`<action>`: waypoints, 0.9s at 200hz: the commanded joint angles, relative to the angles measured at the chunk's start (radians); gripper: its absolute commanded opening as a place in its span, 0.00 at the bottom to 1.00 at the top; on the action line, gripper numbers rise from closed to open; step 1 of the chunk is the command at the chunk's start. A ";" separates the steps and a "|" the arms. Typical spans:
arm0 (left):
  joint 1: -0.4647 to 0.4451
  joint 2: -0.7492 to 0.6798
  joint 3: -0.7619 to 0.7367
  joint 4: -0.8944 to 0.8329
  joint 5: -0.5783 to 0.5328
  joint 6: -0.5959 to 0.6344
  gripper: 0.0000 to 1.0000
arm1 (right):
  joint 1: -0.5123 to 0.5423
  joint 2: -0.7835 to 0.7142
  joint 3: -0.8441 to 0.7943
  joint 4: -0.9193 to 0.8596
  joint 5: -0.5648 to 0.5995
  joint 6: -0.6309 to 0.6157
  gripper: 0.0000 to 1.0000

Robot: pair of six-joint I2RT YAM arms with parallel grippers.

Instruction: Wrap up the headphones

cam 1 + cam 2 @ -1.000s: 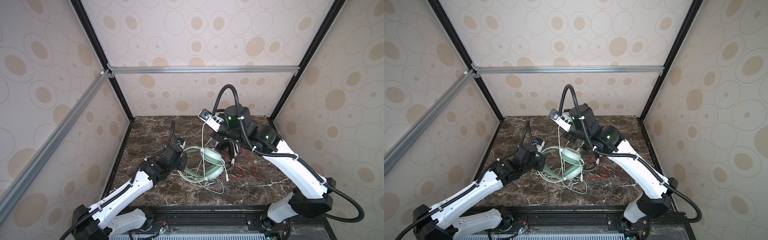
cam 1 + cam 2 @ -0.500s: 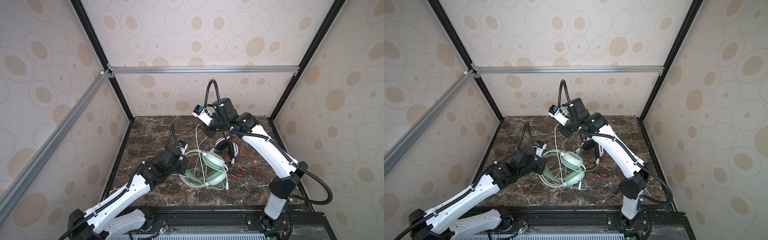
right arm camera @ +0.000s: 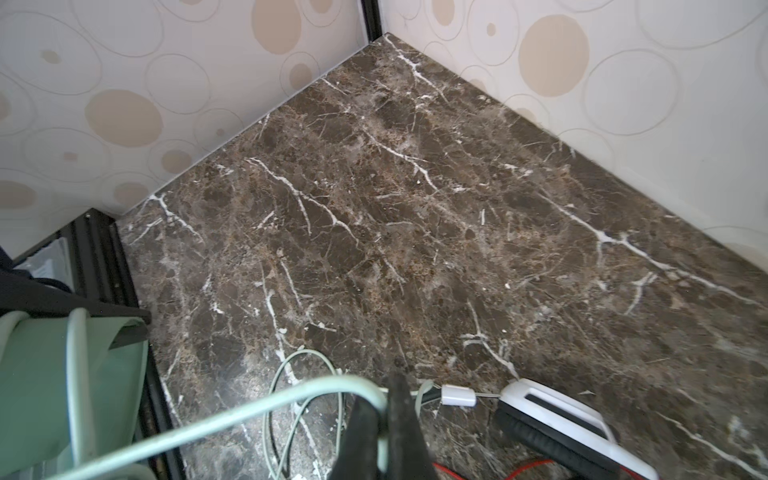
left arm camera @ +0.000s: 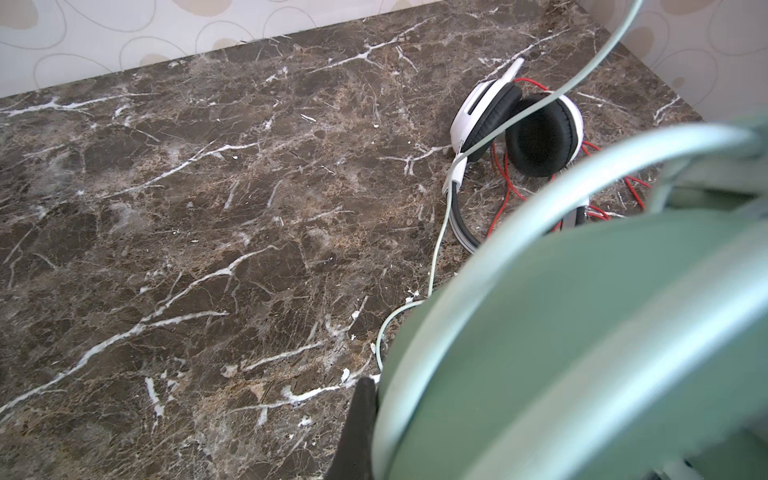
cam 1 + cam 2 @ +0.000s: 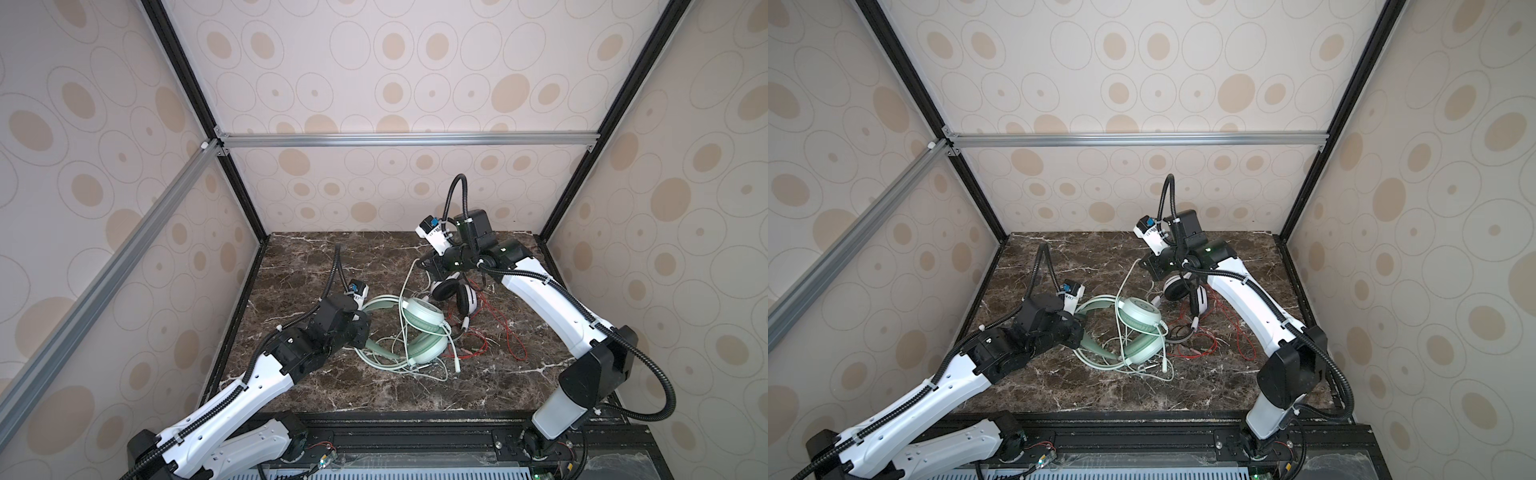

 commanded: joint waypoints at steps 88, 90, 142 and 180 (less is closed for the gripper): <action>0.078 0.144 0.520 -0.120 0.026 -0.090 0.00 | -0.086 0.025 -0.456 0.799 -0.460 0.433 0.49; 0.088 0.149 0.524 -0.121 0.028 -0.090 0.00 | -0.091 0.021 -0.468 0.803 -0.458 0.436 0.50; 0.345 0.257 0.613 -0.056 0.186 -0.097 0.00 | -0.127 -0.082 -0.704 0.807 -0.422 0.410 0.53; 0.407 0.330 0.690 -0.060 0.206 -0.090 0.00 | -0.091 -0.134 -0.820 0.812 -0.412 0.387 0.54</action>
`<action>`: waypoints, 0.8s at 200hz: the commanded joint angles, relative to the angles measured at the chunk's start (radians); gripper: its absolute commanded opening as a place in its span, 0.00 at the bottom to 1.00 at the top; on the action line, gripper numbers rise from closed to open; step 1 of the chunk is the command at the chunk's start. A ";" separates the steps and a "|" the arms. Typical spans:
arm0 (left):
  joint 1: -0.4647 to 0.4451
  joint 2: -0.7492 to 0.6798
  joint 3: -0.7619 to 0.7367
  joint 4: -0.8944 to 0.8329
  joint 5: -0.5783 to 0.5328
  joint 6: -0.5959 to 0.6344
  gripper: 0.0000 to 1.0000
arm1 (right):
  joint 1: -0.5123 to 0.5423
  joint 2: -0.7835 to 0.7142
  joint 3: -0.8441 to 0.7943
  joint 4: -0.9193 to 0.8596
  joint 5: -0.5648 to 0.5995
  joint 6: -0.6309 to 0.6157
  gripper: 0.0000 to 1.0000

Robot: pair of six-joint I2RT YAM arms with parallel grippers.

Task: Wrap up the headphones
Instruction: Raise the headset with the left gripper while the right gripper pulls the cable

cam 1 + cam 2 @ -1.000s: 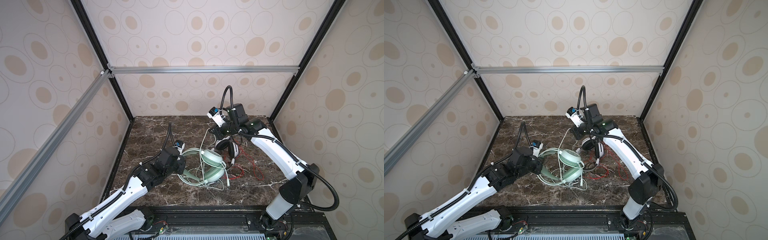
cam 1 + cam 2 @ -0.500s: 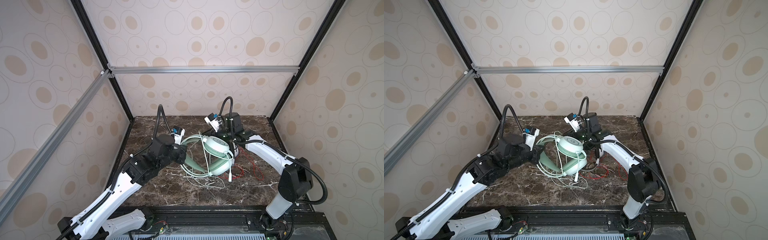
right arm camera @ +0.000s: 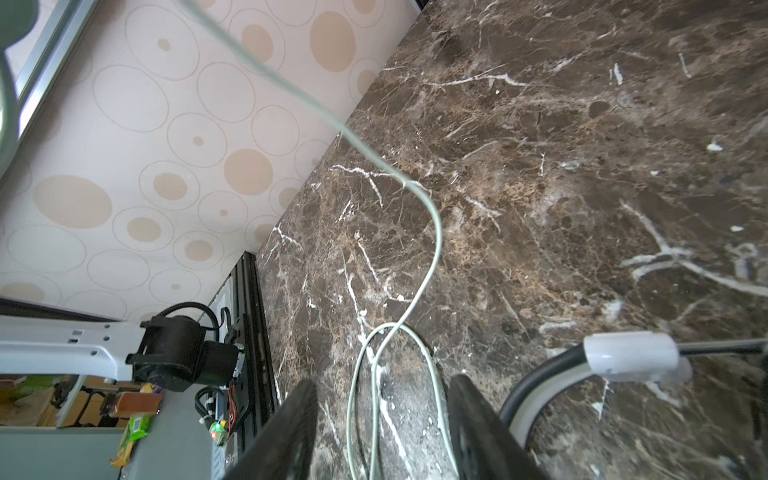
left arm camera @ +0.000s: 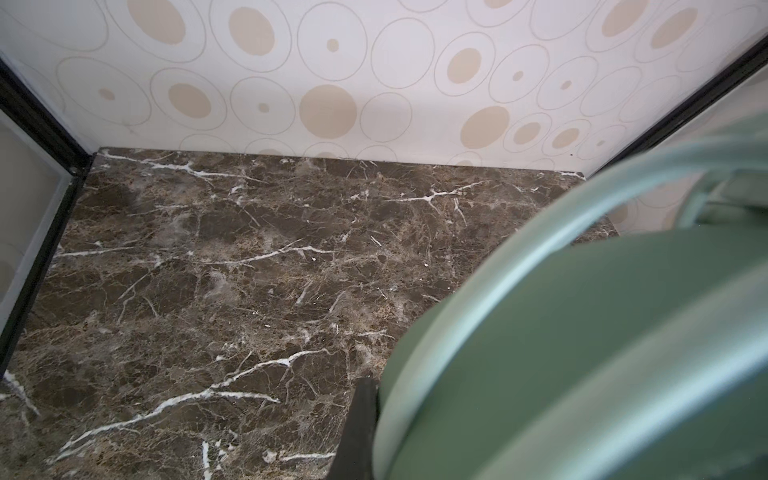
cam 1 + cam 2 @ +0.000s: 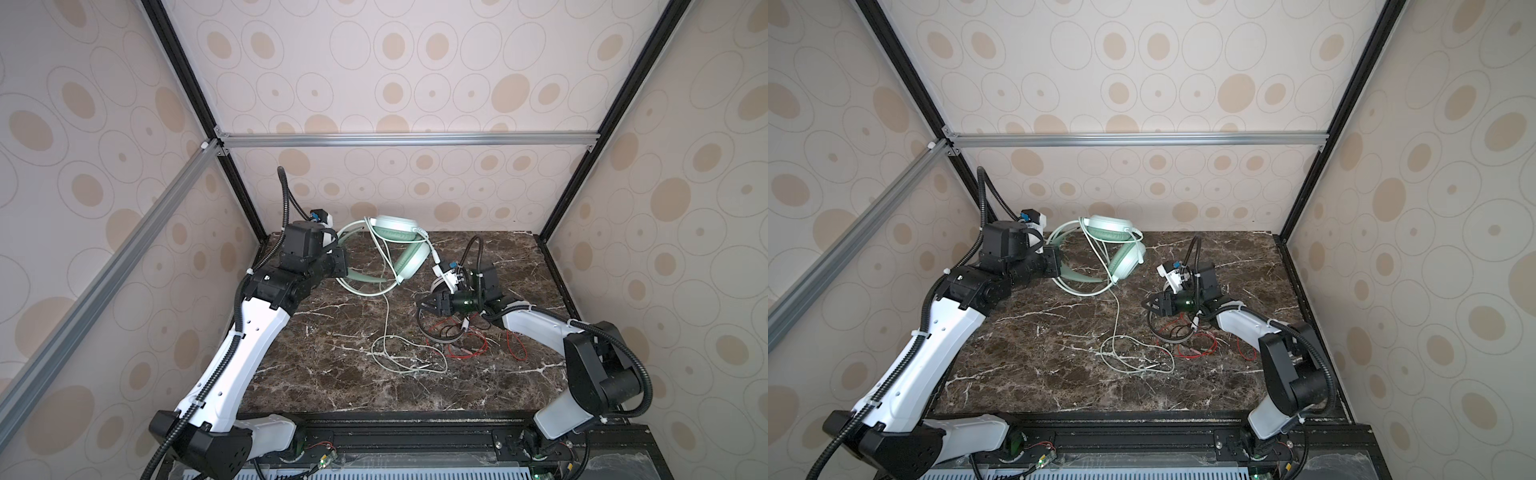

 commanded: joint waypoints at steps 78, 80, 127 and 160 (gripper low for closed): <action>0.098 0.025 0.083 0.091 0.071 -0.032 0.00 | 0.327 0.087 0.002 -0.043 0.346 -0.001 0.50; 0.100 0.025 0.081 0.092 0.071 -0.033 0.00 | 0.332 0.092 0.003 -0.041 0.348 0.001 0.49; 0.133 0.024 0.055 0.108 0.091 -0.033 0.00 | 0.399 0.224 0.035 0.077 0.353 0.063 0.49; 0.148 0.021 0.050 0.109 0.108 -0.033 0.00 | 0.420 0.316 0.095 0.143 0.348 0.126 0.47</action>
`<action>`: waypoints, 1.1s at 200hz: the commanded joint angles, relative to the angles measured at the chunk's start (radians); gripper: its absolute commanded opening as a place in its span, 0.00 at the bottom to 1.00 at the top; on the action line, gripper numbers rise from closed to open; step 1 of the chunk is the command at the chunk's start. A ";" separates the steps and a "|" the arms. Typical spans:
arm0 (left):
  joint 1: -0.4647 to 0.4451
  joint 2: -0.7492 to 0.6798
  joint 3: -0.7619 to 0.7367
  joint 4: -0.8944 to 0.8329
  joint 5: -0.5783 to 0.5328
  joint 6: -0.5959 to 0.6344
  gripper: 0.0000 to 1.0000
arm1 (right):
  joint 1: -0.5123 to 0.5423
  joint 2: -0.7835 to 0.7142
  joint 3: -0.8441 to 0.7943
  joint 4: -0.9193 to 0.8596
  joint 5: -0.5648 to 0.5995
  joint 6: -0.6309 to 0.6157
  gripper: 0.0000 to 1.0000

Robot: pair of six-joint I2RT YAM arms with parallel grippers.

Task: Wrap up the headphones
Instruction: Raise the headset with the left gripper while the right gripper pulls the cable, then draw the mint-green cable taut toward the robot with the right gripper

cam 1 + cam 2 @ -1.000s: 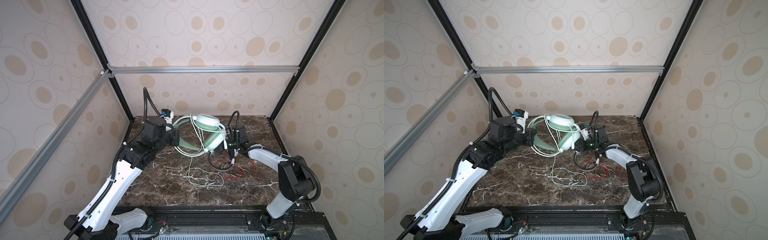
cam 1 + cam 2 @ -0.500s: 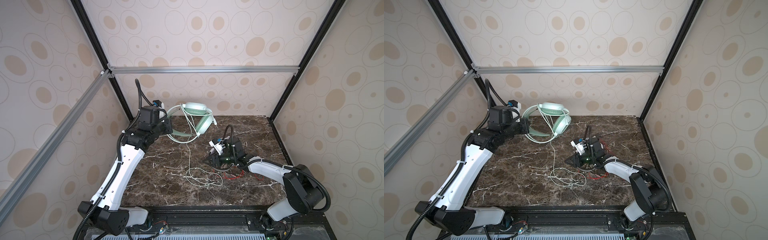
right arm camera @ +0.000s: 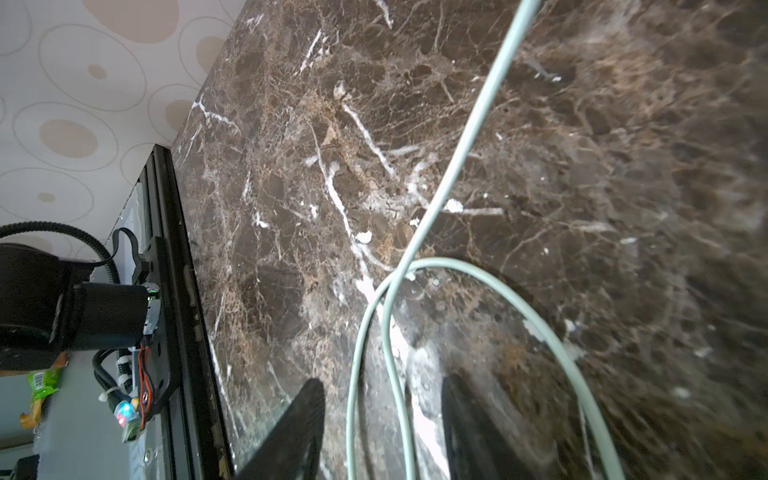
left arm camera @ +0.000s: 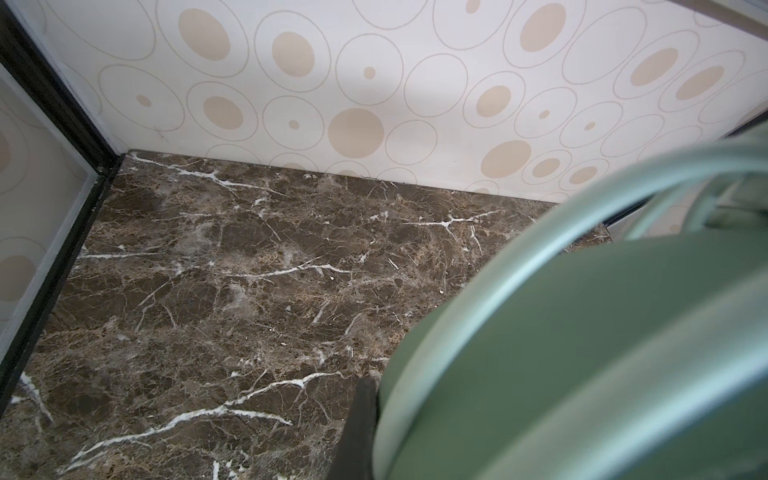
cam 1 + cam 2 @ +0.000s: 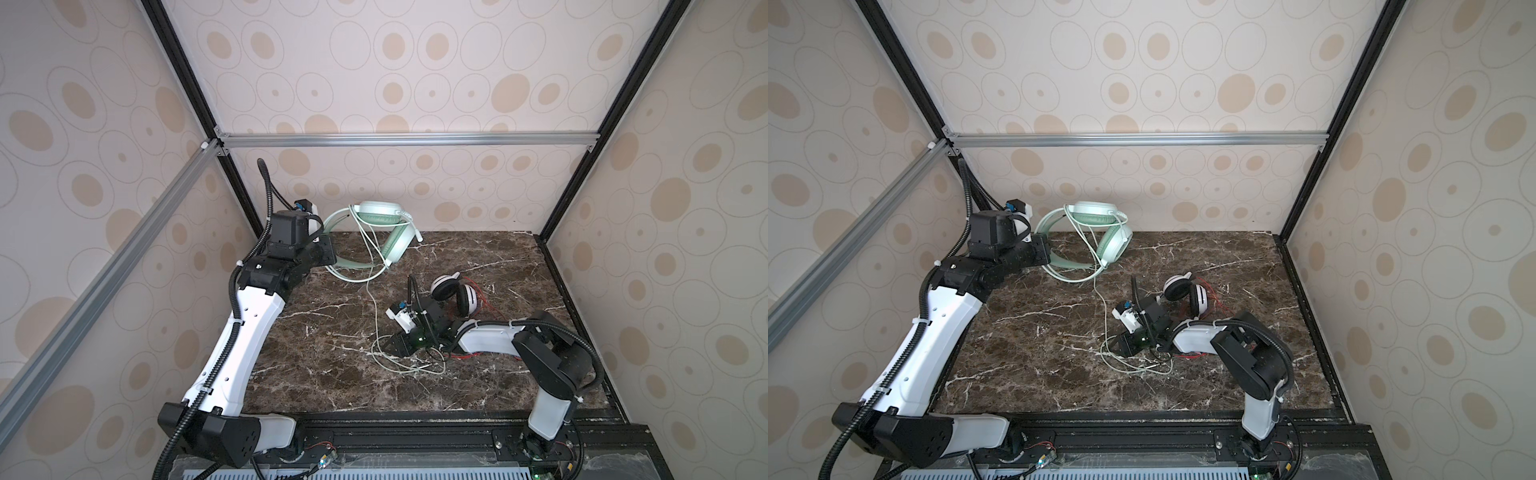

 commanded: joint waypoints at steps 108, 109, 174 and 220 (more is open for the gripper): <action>0.067 -0.009 0.001 0.100 0.105 -0.043 0.00 | 0.031 0.150 0.114 0.129 0.047 0.118 0.12; 0.069 -0.008 0.000 0.101 0.105 -0.043 0.00 | 0.031 0.149 0.113 0.129 0.046 0.117 0.11; 0.181 0.104 0.084 0.145 0.135 -0.117 0.00 | 0.046 -0.152 -0.057 -0.195 0.087 -0.090 0.00; 0.201 0.206 0.224 0.104 0.076 -0.103 0.00 | 0.072 -0.420 -0.098 -0.530 0.273 -0.217 0.00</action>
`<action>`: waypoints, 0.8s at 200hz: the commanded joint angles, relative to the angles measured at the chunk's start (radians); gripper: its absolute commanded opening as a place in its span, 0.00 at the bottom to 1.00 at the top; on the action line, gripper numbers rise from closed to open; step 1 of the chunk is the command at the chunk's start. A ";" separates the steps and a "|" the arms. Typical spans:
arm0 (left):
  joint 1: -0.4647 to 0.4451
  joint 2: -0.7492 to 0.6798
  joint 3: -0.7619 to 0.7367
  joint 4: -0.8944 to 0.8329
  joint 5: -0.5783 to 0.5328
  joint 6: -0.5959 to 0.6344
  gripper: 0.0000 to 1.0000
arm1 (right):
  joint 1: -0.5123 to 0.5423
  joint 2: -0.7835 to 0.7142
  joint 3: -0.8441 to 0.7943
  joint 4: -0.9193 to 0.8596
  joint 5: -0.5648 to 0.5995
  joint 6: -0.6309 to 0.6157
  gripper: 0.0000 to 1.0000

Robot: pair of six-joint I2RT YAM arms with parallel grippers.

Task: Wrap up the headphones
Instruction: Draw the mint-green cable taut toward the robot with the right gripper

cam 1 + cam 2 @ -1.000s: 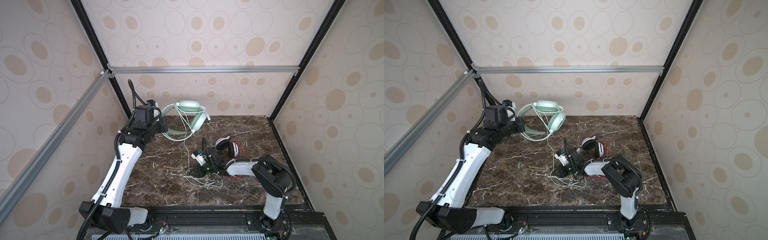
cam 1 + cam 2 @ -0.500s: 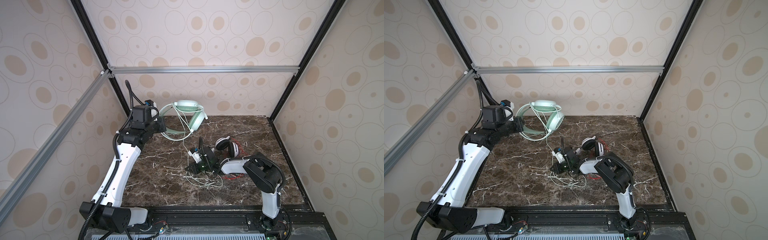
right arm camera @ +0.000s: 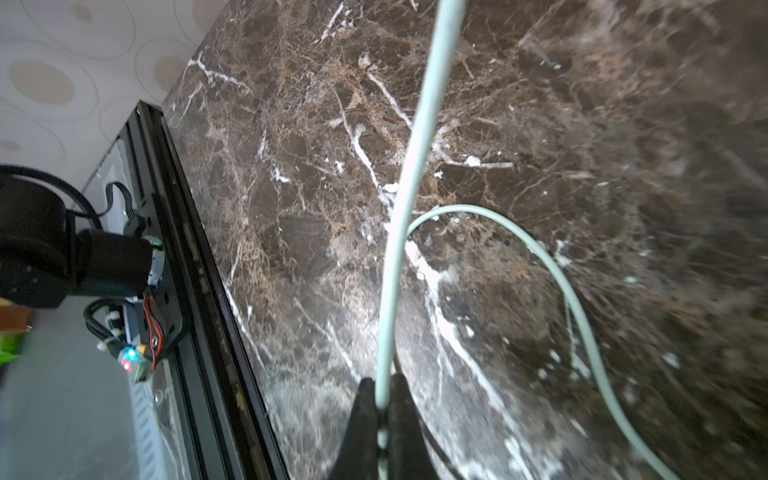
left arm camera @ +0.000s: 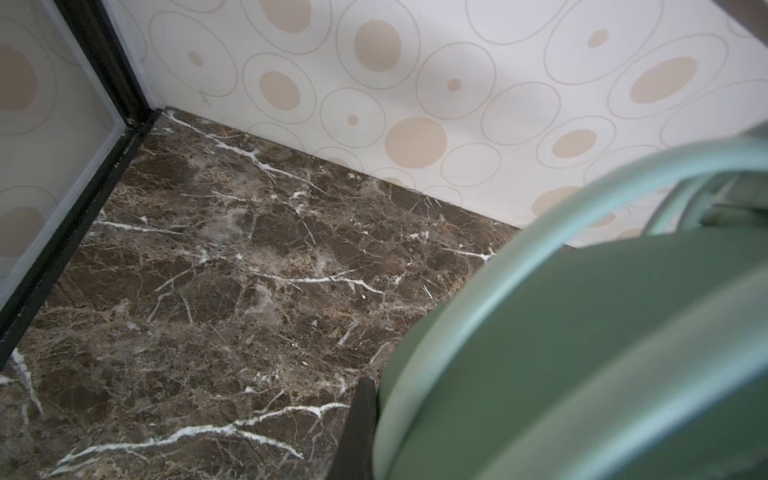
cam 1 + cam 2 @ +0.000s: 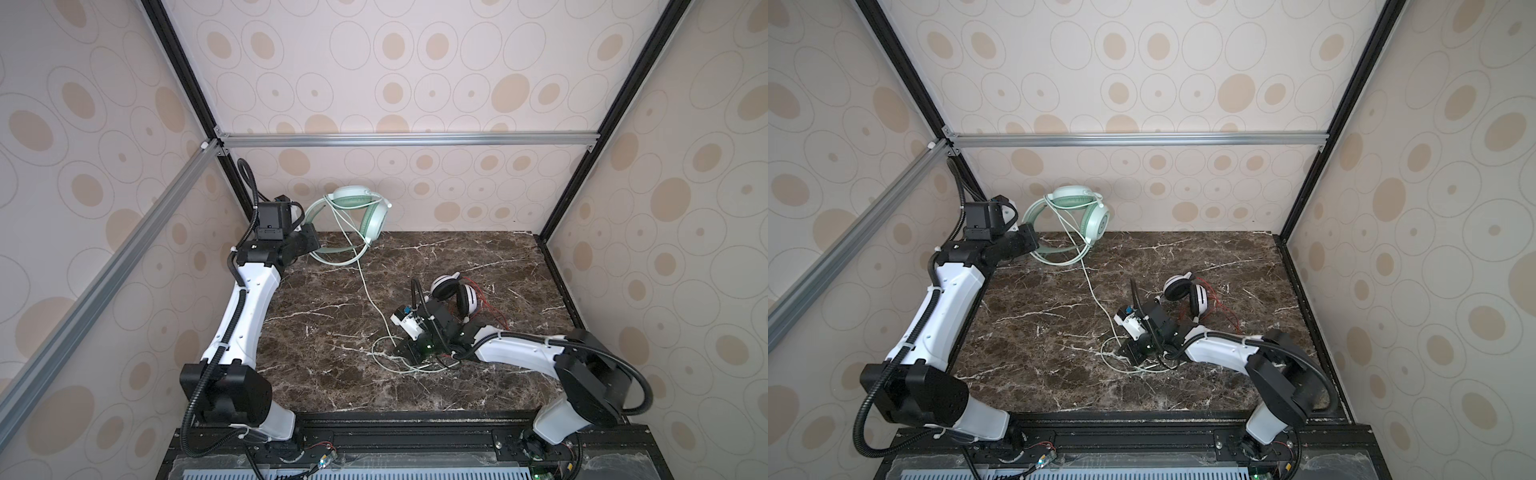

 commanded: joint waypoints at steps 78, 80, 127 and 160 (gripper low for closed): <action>0.085 0.118 0.304 -0.025 -0.005 -0.026 0.00 | 0.013 -0.257 -0.050 -0.472 0.406 -0.159 0.00; 0.088 0.118 0.306 -0.025 -0.003 -0.026 0.00 | 0.012 -0.258 -0.050 -0.477 0.412 -0.157 0.00; 0.106 0.109 0.251 -0.011 -0.033 -0.027 0.00 | 0.012 -0.312 -0.031 -0.542 0.527 -0.135 0.00; 0.066 0.054 0.101 0.039 -0.166 -0.049 0.00 | 0.014 -0.389 0.049 -0.622 0.498 -0.206 0.00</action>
